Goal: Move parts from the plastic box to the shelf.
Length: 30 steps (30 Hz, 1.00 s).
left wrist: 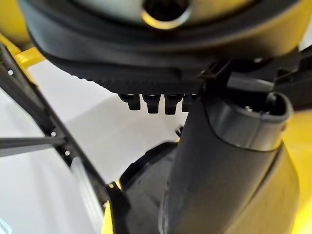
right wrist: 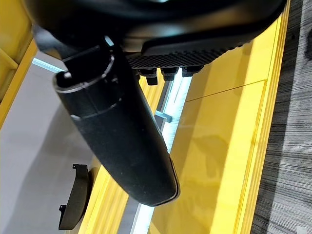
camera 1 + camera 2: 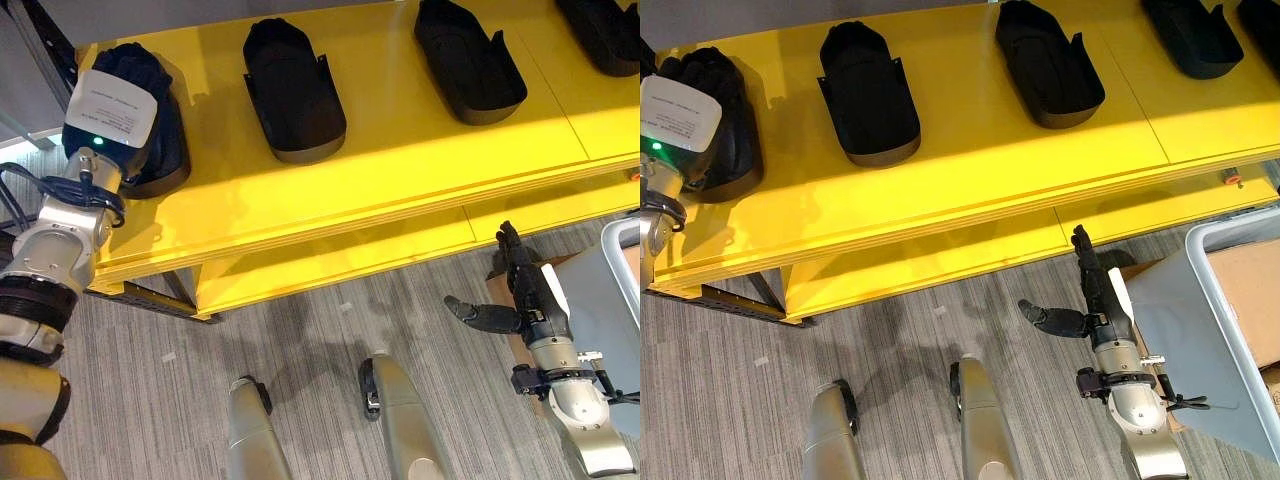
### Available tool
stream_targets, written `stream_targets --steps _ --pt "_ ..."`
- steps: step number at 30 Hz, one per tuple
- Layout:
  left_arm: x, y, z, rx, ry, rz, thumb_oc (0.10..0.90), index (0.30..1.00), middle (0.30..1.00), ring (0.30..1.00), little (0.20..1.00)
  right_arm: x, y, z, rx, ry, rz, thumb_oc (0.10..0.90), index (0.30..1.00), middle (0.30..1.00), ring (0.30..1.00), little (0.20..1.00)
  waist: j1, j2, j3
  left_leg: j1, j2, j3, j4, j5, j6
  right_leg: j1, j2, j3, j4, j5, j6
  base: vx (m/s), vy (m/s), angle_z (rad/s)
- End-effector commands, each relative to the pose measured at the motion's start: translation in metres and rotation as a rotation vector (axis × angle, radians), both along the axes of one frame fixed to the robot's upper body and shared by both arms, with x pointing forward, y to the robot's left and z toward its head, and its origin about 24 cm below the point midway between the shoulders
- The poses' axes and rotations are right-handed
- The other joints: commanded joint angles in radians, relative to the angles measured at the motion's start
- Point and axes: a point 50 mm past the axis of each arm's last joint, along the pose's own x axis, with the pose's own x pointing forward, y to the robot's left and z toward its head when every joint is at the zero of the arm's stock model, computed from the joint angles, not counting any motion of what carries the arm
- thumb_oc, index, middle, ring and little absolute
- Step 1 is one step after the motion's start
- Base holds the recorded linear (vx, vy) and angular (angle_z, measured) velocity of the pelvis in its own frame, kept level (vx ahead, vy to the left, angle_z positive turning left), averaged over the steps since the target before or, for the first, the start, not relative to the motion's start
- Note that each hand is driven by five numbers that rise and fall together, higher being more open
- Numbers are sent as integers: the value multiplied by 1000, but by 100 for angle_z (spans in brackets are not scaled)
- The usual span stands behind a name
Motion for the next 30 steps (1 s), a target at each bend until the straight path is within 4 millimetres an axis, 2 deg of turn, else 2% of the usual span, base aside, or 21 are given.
stream_targets --steps 1,9,17,18,19,20,22,25,27,30 --pt "-19 26 37 63 -142 80 900 1000 1000 1000 1000 -6 0 61 -68 -327 25 900 1000 1000 1000 1000 -2 27 -74 53 -15 37 33 -74 92 69 -46 55 -89 43 48 0 0 0" --pt "-15 36 28 61 -95 130 900 1000 1000 1000 1000 -6 1 62 -65 -338 32 900 1000 1000 1000 1000 -7 27 -74 54 -15 40 35 -72 93 69 -47 57 -86 46 49 0 0 0" --pt "-13 33 35 50 -126 111 900 1000 1000 1000 1000 -5 0 62 -68 -343 27 900 1000 1000 1000 1000 -7 26 -73 55 -15 38 37 -73 93 69 -48 58 -83 45 50 1 0 -3" --pt "-14 32 37 45 -141 101 900 1000 1000 1000 1000 -5 0 62 -67 -344 25 900 1000 1000 1000 1000 -6 25 -73 55 -16 38 38 -73 93 69 -48 59 -83 45 50 0 0 0" --pt "-17 27 49 38 -192 70 900 1000 1000 1000 1000 -6 -2 62 -67 -345 13 900 1000 1000 1000 1000 -5 26 -74 54 -15 38 38 -73 92 69 -49 57 -81 45 50 0 0 0" --pt "-17 27 49 38 -193 70 900 1000 1000 1000 1000 -6 -2 62 -66 -345 13 900 1000 1000 1000 1000 -5 26 -74 54 -15 38 38 -73 92 69 -49 57 -81 45 50 0 0 0" --pt "-23 19 66 51 -266 18 900 1000 1000 1000 1000 -6 -4 62 -63 -351 0 900 1000 1000 1000 1000 0 25 -75 54 -18 36 36 -73 92 69 -49 56 -80 43 50 0 0 0" --pt "-29 17 75 61 -302 -2 900 1000 1000 1000 1000 -7 -6 62 -62 -350 -9 900 1000 1000 1000 1000 1 25 -77 54 -18 36 35 -74 92 71 -49 56 -82 42 49 0 0 0" --pt "-39 15 89 76 -370 -21 900 1000 1000 1000 1000 -8 -8 61 -65 -342 -21 900 1000 1000 1000 1000 7 27 -79 55 -18 35 34 -73 91 71 -49 55 -81 40 48 0 0 0" --pt "-45 13 94 75 -411 -40 900 1000 1000 1000 1000 -8 -8 61 -67 -341 -20 900 1000 1000 1000 1000 9 27 -80 54 -19 36 34 -74 90 70 -49 54 -80 39 48 0 0 0"
